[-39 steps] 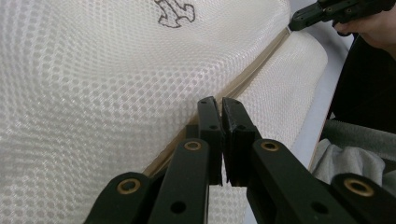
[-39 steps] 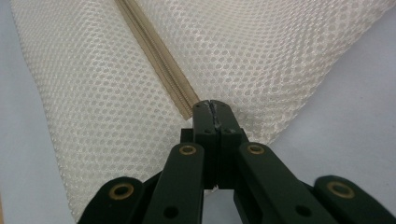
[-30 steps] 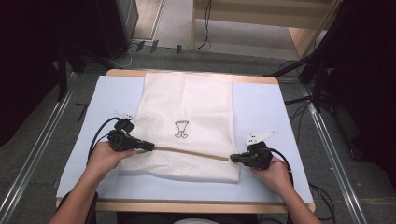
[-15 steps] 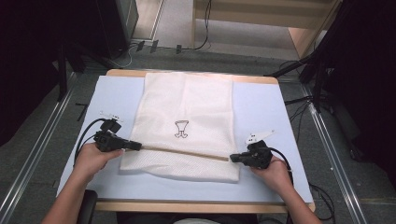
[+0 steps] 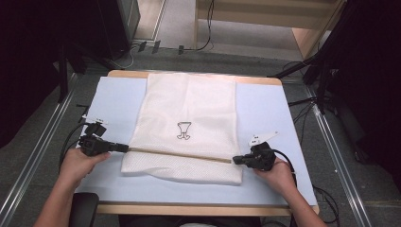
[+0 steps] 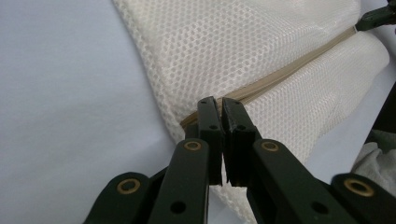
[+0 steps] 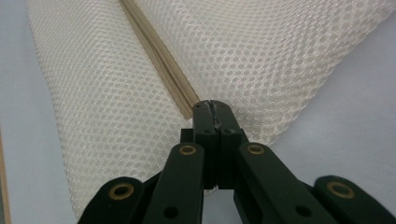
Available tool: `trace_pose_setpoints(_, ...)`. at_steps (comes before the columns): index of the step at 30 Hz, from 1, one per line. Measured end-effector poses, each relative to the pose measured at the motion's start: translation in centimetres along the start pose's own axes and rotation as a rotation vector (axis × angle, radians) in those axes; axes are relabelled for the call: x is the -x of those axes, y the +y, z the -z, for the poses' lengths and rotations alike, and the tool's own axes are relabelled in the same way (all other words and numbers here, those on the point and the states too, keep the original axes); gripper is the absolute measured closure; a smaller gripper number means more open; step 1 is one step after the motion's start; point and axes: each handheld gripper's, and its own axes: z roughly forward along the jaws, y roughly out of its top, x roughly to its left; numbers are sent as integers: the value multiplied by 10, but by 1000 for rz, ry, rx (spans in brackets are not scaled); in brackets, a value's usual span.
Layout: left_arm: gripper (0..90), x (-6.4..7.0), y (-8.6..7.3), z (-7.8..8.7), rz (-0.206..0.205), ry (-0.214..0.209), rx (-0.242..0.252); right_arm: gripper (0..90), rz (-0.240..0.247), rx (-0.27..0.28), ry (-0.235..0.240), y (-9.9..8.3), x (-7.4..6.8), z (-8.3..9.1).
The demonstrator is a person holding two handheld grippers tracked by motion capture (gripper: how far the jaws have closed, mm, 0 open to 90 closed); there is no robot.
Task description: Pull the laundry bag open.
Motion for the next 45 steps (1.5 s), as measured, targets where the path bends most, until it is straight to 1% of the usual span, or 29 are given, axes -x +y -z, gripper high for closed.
trace_pose_setpoints(4, 889, -4, -2, 3, -2, 21, 1, 900, 1, 0, 4, 0, 1, 0)
trace_pose_setpoints(7, 889, -7, -5, 4, 4, 36, -6, 900, 2, -2, 3, 1, 0, 0)
trace_pose_setpoints(8, 890, -7, -6, 5, 0, 46, -3, 900, 4, -2, 4, 1, 1, 0)
trace_pose_setpoints(10, 890, -8, -8, 7, -4, 48, -1, 900, -3, -5, 5, 1, 0, 0)
trace_pose_setpoints(12, 890, -8, -9, 9, 7, 44, 9, 900, -6, -4, 6, 1, 0, -1)
trace_pose_setpoints(16, 890, -8, -9, 9, 7, 49, 8, 900, 1, -3, 8, 2, 1, -1)
trace_pose_setpoints(20, 889, -8, -11, 8, 10, 45, -4, 900, -9, -7, 10, 2, 1, -1)
trace_pose_setpoints(23, 889, -8, -14, 8, 20, 35, -1, 900, -11, -10, 10, 3, 1, -1)
trace_pose_setpoints(25, 889, -8, -16, 8, 15, 35, -6, 900, -13, -13, 7, 3, 1, -1)
trace_pose_setpoints(26, 889, -7, -17, 7, 24, 29, -8, 900, -15, -13, 6, 3, 0, -1)
trace_pose_setpoints(27, 888, -7, -18, 7, 18, 36, -12, 900, -15, -15, 5, 3, 0, -1)
trace_pose_setpoints(30, 888, -4, -22, 7, 15, 37, -24, 886, -24, -16, 19, 4, 2, 0)
trace_pose_setpoints(32, 882, -3, -22, 8, 30, 28, -4, 869, -30, -22, 19, 5, 1, 0)
trace_pose_setpoints(33, 874, -3, -22, 9, 24, 31, 17, 834, -25, -14, 21, 5, 1, 0)
trace_pose_setpoints(34, 812, -3, -21, 10, 11, 27, 38, 807, -34, -2, 31, 7, 1, 1)
trace_pose_setpoints(35, 760, -2, -21, 11, -3, 23, 58, 799, -31, 11, 31, 8, 2, 2)
trace_pose_setpoints(36, 715, -1, -21, 11, -18, 25, 70, 789, -35, 18, 21, 9, 2, 3)
trace_pose_setpoints(37, 697, 0, -21, 12, -37, 34, 81, 773, -30, 32, 18, 9, 3, 4)
trace_pose_setpoints(39, 652, 2, -21, 12, -55, 60, 111, 755, -34, 49, 4, 10, 4, 7)
trace_pose_setpoints(40, 623, 1, -21, 13, -59, 65, 117, 741, -38, 57, -7, 10, 5, 9)
trace_pose_setpoints(42, 587, 0, -21, 16, -62, 80, 150, 721, -47, 65, -21, 10, 7, 11)
trace_pose_setpoints(45, 538, -3, -21, 16, -60, 96, 157, 715, -55, 68, -39, 9, 10, 13)
